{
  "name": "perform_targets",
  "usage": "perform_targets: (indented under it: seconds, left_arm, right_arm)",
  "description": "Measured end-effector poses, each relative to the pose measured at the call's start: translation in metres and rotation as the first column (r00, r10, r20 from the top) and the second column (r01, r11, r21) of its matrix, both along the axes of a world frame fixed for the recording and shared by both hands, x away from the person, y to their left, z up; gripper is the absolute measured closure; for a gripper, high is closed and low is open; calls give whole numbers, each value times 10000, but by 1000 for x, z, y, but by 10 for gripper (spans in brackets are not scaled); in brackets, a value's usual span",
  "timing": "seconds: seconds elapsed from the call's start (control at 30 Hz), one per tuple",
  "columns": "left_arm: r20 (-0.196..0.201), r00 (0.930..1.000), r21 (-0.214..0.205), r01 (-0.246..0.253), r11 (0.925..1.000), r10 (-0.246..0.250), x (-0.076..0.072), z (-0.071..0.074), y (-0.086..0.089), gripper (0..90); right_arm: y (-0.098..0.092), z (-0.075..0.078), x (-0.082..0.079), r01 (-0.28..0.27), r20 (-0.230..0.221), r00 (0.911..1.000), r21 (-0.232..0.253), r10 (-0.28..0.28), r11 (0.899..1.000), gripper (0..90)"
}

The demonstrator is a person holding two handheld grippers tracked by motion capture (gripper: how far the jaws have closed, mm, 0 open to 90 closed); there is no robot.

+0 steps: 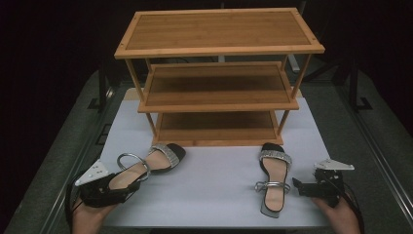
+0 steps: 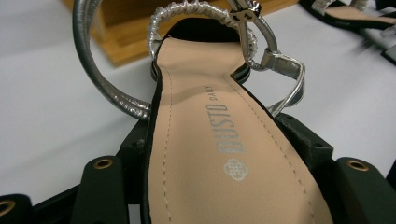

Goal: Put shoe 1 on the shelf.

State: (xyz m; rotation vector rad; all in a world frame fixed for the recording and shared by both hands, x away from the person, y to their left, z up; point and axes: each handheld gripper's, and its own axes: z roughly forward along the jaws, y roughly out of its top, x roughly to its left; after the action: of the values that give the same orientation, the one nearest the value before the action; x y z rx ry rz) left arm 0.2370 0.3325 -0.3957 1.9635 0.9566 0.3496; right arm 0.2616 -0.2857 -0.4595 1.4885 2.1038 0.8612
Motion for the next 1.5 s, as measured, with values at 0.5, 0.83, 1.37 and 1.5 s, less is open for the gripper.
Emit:
perform_targets:
  seconds: [0.5,0.83,1.37,1.5]
  left_arm:
    - [581,9969,-182,536,9984,-524,51,3,-55,382]
    - [1199,9926,-506,266,9984,-204,76,-2,-88,382]
    - [1667,9834,-318,-672,9972,716,123,-28,-130,382]
    - [1661,9813,-496,-900,9947,971,138,-32,-140,382]
  right_arm:
    - [0,0,0,-6,9,10000,-19,6,10000,11]
    - [0,0,0,-4,14,10000,-5,4,10000,12]
    - [0,0,0,-7,15,10000,2,7,10000,11]
    - [0,0,0,-7,11,10000,3,7,10000,11]
